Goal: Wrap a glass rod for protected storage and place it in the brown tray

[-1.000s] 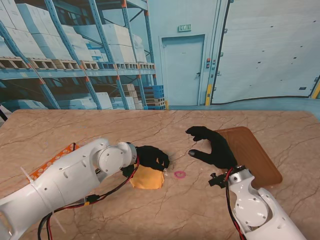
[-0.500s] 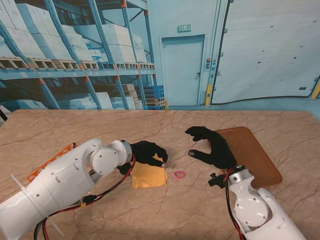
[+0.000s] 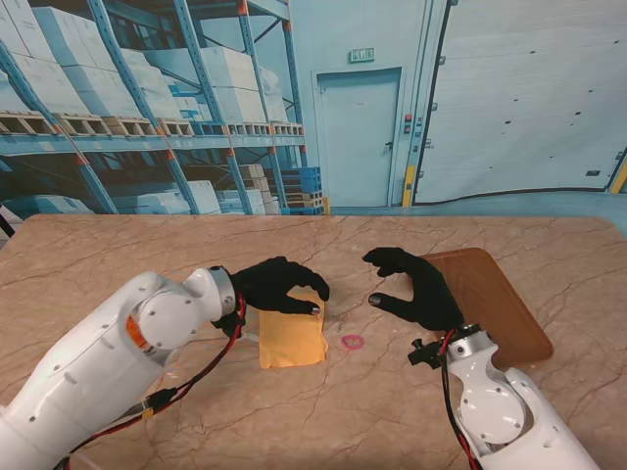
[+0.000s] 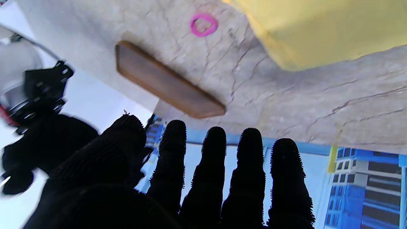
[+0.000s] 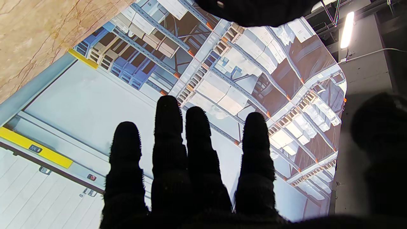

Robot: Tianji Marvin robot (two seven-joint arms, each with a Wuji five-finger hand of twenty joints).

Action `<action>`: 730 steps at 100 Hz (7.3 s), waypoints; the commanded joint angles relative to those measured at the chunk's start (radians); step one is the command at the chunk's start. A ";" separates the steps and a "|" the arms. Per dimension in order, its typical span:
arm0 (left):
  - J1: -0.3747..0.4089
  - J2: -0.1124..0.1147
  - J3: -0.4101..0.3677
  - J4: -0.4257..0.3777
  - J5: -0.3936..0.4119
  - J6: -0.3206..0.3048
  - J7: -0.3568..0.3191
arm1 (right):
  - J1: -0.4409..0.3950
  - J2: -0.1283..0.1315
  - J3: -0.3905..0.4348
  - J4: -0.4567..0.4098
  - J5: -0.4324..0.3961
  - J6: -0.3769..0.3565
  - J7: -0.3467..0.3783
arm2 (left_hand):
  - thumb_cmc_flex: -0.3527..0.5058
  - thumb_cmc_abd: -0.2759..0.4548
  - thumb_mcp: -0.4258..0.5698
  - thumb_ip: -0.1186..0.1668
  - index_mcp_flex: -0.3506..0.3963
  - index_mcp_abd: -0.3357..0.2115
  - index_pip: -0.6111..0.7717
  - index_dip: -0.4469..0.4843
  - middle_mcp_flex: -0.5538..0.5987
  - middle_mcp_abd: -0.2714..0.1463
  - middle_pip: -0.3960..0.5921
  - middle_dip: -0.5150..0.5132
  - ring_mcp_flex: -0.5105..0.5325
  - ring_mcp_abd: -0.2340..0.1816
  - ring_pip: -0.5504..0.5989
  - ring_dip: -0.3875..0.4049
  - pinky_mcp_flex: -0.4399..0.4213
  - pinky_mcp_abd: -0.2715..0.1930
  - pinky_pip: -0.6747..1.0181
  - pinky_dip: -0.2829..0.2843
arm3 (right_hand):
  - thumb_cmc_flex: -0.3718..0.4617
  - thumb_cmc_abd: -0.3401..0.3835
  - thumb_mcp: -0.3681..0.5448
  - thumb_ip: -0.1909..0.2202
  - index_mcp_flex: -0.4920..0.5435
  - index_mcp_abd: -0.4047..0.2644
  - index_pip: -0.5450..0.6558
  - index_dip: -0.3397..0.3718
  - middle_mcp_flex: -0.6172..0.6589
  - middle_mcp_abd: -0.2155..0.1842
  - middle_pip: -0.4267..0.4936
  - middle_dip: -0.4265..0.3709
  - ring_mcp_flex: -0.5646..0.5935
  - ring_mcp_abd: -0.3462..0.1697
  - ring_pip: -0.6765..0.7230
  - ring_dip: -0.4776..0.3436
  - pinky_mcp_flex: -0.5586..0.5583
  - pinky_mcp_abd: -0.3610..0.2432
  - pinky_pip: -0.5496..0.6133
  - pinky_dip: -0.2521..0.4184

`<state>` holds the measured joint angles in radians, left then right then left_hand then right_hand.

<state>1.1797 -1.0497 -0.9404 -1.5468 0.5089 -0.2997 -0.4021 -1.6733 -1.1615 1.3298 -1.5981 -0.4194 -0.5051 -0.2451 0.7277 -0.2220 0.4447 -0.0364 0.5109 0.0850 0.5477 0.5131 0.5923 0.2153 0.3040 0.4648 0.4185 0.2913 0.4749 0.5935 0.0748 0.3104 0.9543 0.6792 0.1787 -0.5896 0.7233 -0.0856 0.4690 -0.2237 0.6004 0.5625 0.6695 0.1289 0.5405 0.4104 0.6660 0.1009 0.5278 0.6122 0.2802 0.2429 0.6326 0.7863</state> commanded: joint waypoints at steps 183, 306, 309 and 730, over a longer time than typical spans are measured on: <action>0.666 -0.037 -0.711 -0.101 0.571 0.034 0.769 | 0.039 0.007 -0.040 0.032 -0.006 -0.002 0.045 | -0.085 -0.298 0.243 -0.048 -0.121 0.018 -0.118 -0.100 -0.057 -0.007 -0.041 -0.043 0.116 -0.018 0.122 0.098 0.117 -0.005 0.200 0.120 | -0.018 0.023 0.003 0.024 -0.007 -0.007 -0.007 -0.003 0.007 -0.001 0.012 0.000 0.000 -0.005 0.015 0.012 -0.004 -0.002 0.020 0.026; 0.545 -0.037 -0.594 0.088 0.526 0.214 0.769 | 0.044 0.009 -0.047 0.027 0.000 0.016 0.058 | 0.062 -0.211 0.237 -0.027 0.027 -0.012 0.023 -0.053 0.121 -0.017 0.140 0.065 0.202 -0.009 0.286 0.165 0.198 -0.030 0.389 0.160 | -0.017 0.022 0.003 0.024 0.001 -0.004 -0.008 -0.001 0.008 0.001 0.012 0.001 0.001 -0.005 0.015 0.012 -0.003 -0.001 0.021 0.026; 0.545 -0.037 -0.592 0.088 0.526 0.215 0.768 | 0.044 0.009 -0.047 0.027 0.000 0.016 0.058 | 0.064 -0.210 0.237 -0.027 0.036 -0.016 0.027 -0.051 0.125 -0.017 0.147 0.070 0.205 -0.009 0.289 0.166 0.201 -0.030 0.391 0.159 | -0.017 0.022 0.003 0.024 0.001 -0.004 -0.008 -0.001 0.009 0.000 0.012 0.001 0.001 -0.004 0.015 0.012 -0.004 -0.001 0.020 0.026; 0.155 0.007 -0.116 -0.064 0.401 0.229 0.171 | 0.019 0.004 -0.031 -0.003 0.004 0.018 0.039 | 0.234 -0.271 0.304 -0.072 0.271 0.074 0.344 -0.024 0.512 0.056 0.405 0.306 0.554 0.042 0.561 0.168 0.583 0.057 0.683 0.052 | -0.015 0.027 -0.001 0.025 0.006 -0.001 -0.010 -0.001 0.011 0.002 0.010 0.001 0.001 -0.003 0.014 0.012 -0.004 -0.001 0.019 0.027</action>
<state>1.3454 -1.0322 -1.0682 -1.6186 0.9148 -0.0780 -0.2184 -1.6486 -1.1529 1.2998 -1.5932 -0.4152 -0.4864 -0.2052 0.9482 -0.4924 0.7159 -0.1044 0.7834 0.1475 0.8276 0.4734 1.1072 0.2431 0.6724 0.7570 0.9614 0.3412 1.0088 0.7562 0.6429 0.3707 1.5671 0.7412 0.1787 -0.5895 0.7233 -0.0856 0.4701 -0.2237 0.6004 0.5625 0.6698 0.1293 0.5407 0.4104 0.6660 0.1032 0.5279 0.6123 0.2802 0.2429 0.6326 0.7863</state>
